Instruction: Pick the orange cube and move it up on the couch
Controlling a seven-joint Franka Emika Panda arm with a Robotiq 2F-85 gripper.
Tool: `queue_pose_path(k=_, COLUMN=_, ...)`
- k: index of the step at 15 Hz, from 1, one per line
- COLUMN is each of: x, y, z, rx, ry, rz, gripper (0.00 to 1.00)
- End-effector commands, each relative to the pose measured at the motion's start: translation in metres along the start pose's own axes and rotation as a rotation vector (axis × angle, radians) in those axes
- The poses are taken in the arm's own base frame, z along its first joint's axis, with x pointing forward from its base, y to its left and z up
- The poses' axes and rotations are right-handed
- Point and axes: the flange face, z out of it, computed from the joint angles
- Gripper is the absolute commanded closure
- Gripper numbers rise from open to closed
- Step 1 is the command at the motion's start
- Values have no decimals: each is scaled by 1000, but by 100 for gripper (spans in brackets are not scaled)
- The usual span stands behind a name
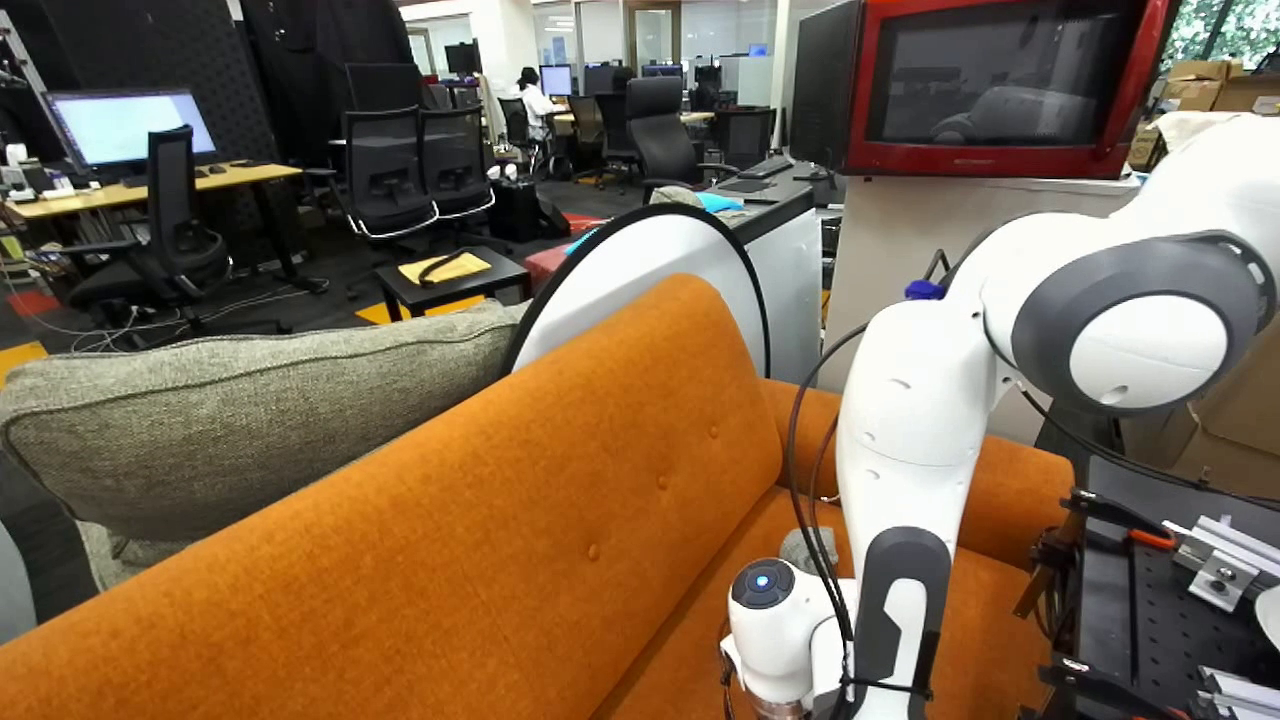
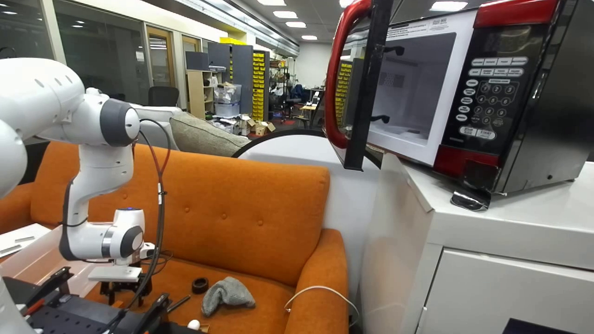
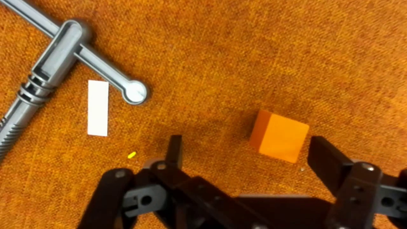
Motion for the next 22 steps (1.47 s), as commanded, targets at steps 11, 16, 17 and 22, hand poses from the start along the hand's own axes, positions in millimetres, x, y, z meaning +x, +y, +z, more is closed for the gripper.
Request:
queue_pose_path(k=11, x=-1, y=-8, z=1, rx=-14, ry=19, rz=86, gripper=38)
queue_pose_path(k=16, x=-4, y=-8, z=-1, rx=-6, ry=15, rz=100, gripper=73)
queue_pose_path(k=17, x=-4, y=-9, z=-2, rx=-9, ry=15, rz=99, gripper=80)
queue_pose_path(k=22, x=-2, y=-15, z=-16, rx=-15, ry=43, rz=79, gripper=93)
